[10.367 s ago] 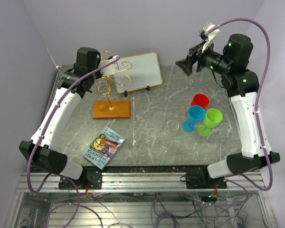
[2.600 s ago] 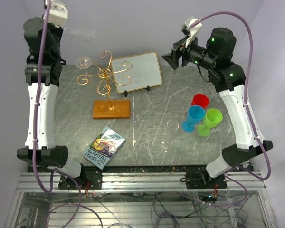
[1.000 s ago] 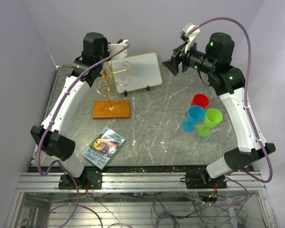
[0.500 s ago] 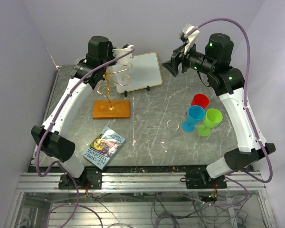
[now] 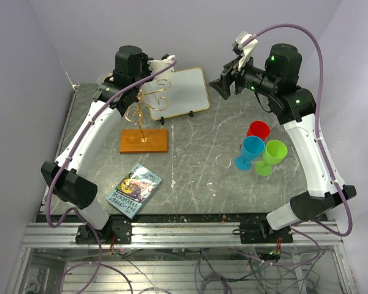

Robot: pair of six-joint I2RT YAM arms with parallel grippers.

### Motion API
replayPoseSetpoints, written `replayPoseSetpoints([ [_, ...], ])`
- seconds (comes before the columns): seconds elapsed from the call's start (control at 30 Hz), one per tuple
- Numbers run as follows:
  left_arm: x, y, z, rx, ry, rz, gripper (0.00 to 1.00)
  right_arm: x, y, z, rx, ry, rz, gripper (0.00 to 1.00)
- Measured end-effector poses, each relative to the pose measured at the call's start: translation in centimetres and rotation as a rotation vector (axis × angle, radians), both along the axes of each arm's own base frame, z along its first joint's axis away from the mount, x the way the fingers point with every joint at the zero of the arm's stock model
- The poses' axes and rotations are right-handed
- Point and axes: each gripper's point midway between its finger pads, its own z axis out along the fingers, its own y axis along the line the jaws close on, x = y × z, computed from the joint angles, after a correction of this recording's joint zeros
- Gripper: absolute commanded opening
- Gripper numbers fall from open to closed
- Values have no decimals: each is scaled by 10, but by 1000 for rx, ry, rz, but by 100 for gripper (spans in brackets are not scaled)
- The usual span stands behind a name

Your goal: Place the wine glass upside down on the wine glass rack

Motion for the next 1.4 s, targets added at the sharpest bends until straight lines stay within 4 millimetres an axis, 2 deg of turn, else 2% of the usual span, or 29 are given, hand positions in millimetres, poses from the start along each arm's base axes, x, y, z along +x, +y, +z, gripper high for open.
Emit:
replayPoseSetpoints([
  [0.27, 7, -2, 6, -48, -38, 20, 7, -4, -2, 5, 5, -13, -1, 81],
  [0.4, 13, -3, 3, -65, -44, 37, 7, -5, -2, 6, 6, -16, -1, 89],
  [0.5, 17, -2, -3, -69, -38, 57, 7, -5, -2, 6, 5, -15, -1, 99],
  [0.67, 27, -1, -11, -77, -29, 102, 7, -5, -2, 5, 3, -17, 0, 100],
  [0.8, 31, 2, -10, -87, -35, 134, 7, -5, -3, 6, 3, -18, -3, 100],
  [1.4, 27, 16, -29, -52, 35, 223, 9, -6, -3, 2, 0, -10, -2, 100],
])
